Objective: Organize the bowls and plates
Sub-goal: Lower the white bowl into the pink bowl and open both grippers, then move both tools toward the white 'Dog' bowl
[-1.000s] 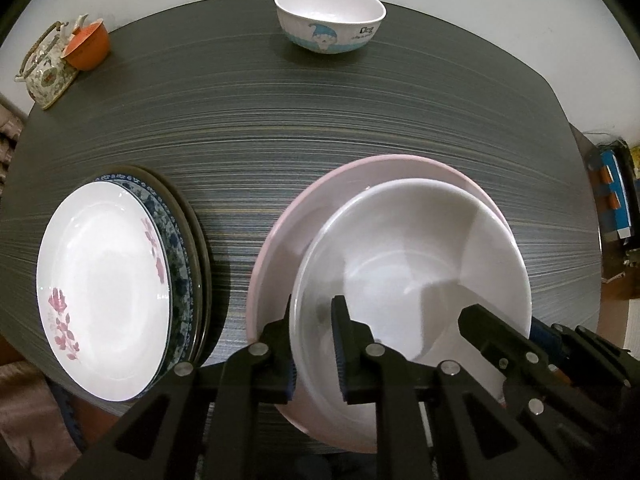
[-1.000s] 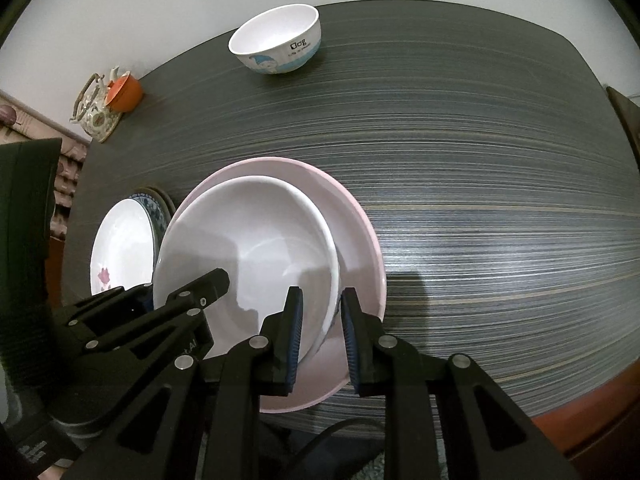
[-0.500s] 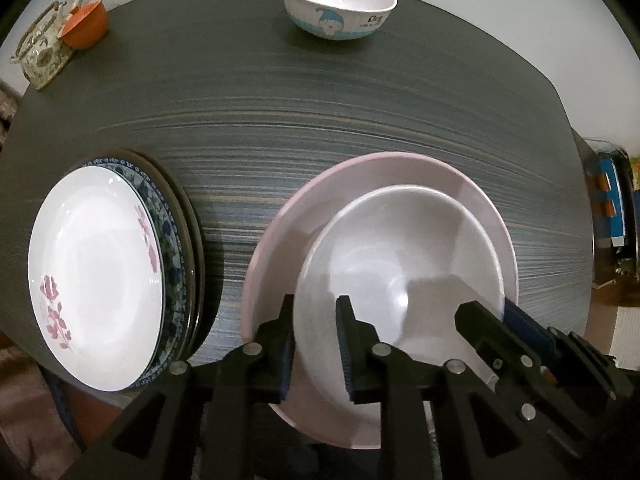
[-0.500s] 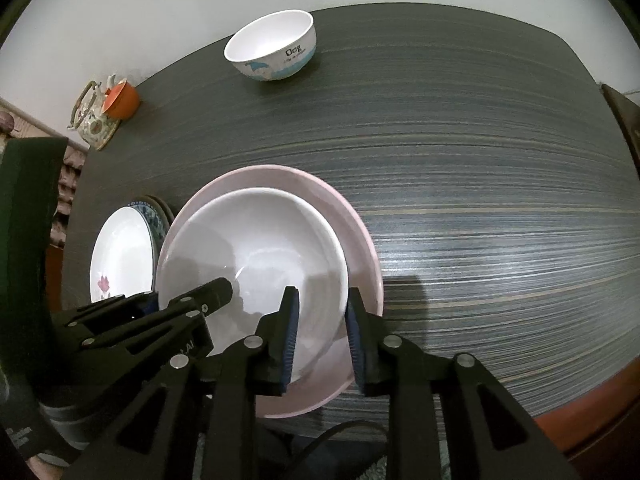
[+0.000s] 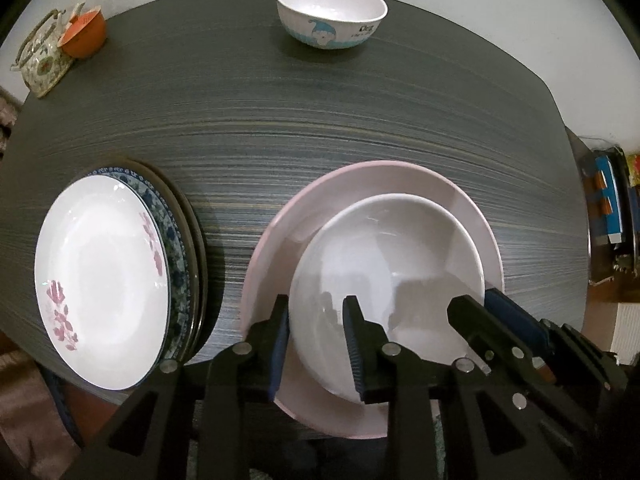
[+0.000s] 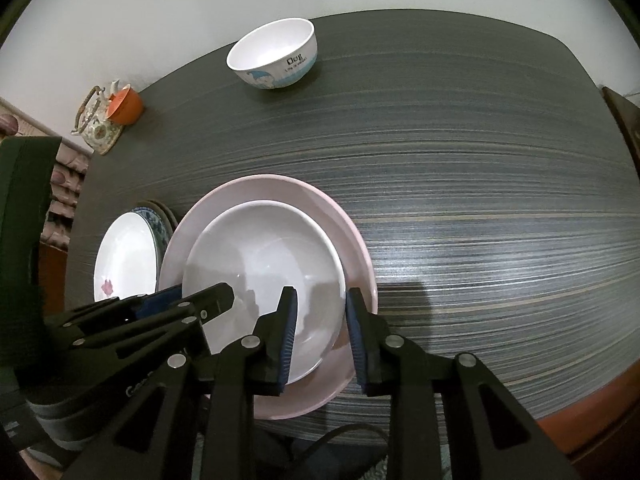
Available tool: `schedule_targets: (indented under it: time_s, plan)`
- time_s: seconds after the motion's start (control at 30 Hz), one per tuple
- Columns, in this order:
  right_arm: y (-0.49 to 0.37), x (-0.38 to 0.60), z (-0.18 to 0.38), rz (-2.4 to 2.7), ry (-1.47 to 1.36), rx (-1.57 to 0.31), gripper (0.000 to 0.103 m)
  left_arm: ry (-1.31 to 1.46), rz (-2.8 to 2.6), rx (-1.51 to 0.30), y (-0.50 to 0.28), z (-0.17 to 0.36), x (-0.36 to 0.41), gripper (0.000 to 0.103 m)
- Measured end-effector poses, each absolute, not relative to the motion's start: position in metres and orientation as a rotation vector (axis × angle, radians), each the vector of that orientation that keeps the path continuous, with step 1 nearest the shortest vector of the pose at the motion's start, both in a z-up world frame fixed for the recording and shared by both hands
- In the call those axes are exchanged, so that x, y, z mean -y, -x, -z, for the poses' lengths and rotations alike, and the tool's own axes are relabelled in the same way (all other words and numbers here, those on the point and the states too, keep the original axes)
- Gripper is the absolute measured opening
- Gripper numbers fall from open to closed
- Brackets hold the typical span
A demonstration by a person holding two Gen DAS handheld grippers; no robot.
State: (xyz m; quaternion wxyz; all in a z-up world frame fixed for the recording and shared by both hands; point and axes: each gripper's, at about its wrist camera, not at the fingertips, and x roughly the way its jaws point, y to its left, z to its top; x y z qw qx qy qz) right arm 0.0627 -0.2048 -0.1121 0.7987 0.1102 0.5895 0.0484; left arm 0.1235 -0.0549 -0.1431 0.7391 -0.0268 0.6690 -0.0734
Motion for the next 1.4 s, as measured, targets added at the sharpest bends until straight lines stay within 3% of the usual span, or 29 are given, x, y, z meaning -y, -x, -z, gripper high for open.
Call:
schedule_targets:
  time_s: [0.2, 0.77, 1.13, 1.33, 1.4]
  plan:
    - [-0.059, 0.203, 0.105, -0.099, -0.224, -1.242, 0.026, 0.057, 0.161, -1.441, -0.121, 0.135, 0.050, 0.035]
    - [-0.058, 0.202, 0.086, -0.097, -0.210, -1.183, 0.031, 0.069, 0.206, -1.375, -0.111, 0.115, 0.039, 0.035]
    - [-0.067, 0.202, 0.073, -0.119, -0.186, -1.099, 0.038, 0.008, 0.207, -1.168, -0.110, 0.086, 0.042, 0.035]
    - [-0.078, 0.200, 0.069, -0.164, -0.162, -1.069, 0.039, -0.001, 0.165, -1.148, -0.128, 0.086, 0.032, 0.035]
    - [-0.085, 0.201, 0.069, -0.172, -0.156, -1.062, 0.039, 0.007, 0.157, -1.146, -0.135, 0.088, 0.027, 0.041]
